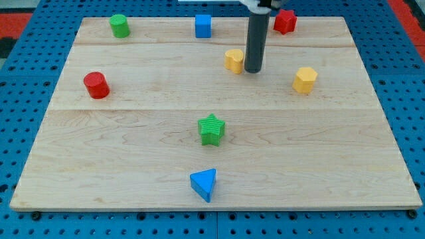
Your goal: Move the green star to the bottom left of the board
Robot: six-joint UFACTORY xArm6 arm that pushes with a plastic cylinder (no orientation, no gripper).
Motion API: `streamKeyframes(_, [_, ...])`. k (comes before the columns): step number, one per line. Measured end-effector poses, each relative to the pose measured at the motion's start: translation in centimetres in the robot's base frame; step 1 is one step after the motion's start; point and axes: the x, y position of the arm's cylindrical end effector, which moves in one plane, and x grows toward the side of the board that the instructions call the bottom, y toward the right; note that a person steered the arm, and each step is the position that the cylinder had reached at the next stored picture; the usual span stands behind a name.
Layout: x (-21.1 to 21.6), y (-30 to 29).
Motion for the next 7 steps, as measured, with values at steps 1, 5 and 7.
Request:
streamKeyframes(1, [4.9, -0.6])
streamKeyframes(5, [14.6, -14.5])
streamKeyframes(7, [20.7, -16.7])
